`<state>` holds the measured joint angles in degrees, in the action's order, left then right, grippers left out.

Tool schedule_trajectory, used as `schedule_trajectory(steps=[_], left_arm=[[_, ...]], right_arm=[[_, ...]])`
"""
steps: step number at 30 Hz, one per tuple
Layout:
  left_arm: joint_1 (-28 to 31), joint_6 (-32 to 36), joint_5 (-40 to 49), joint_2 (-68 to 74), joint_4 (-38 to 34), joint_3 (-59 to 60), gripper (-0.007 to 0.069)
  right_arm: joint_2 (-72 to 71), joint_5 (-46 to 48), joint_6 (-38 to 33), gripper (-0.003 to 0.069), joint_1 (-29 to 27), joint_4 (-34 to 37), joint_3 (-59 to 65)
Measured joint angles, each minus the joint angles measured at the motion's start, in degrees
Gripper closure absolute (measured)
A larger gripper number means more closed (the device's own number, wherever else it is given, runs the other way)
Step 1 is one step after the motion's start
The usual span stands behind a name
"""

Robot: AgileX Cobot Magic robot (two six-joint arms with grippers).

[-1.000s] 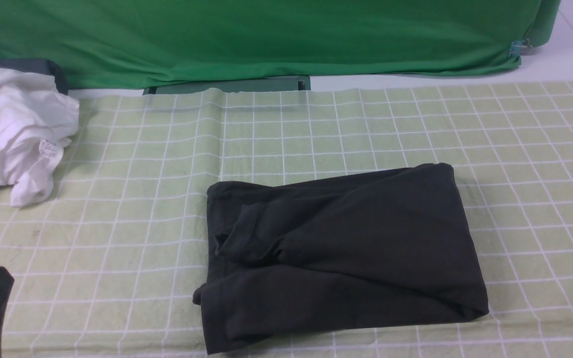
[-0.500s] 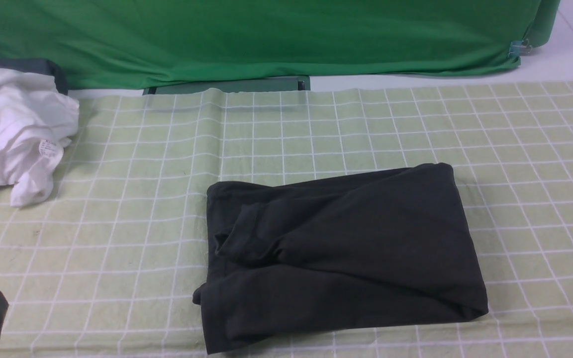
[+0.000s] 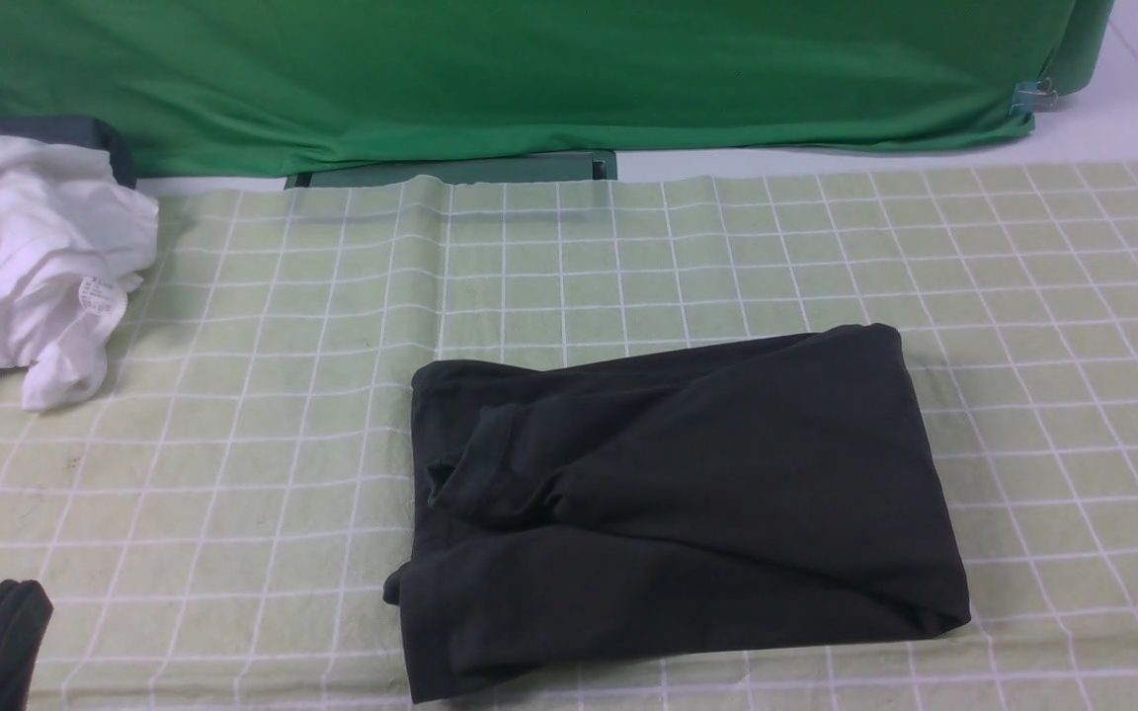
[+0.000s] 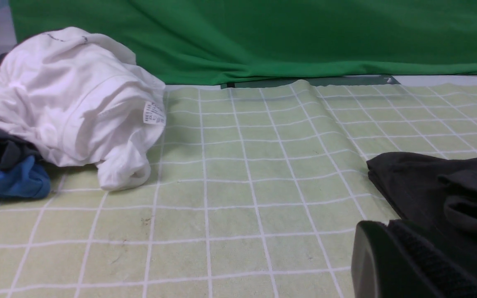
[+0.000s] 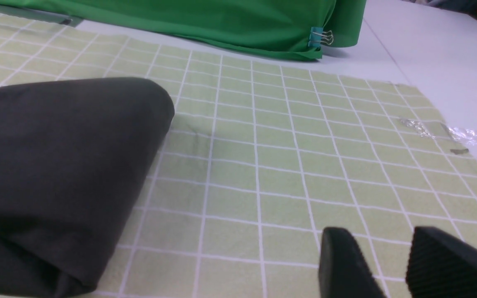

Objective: Fold a long-sleeved shirt over a green coffee tablecloth.

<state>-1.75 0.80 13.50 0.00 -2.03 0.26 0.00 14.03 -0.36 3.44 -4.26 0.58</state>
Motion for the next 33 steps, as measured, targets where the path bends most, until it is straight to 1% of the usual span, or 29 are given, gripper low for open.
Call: schedule_trajectory(steps=[19, 26, 33], left_arm=[[1.0, 0.2, 0.2, 0.0, 0.1, 0.0, 0.061], [2.9, 0.2, 0.3, 0.0, 0.1, 0.0, 0.061], [3.0, 0.2, 0.3, 0.0, 0.1, 0.0, 0.0608]], right_arm=[[0.0, 0.0, 0.0, 0.0419, 0.0, 0.0, 0.0], [0.0, 0.0, 0.0, 0.0419, 0.0, 0.0, 0.0], [0.0, 0.0, 0.0, 0.0419, 0.0, 0.0, 0.0]])
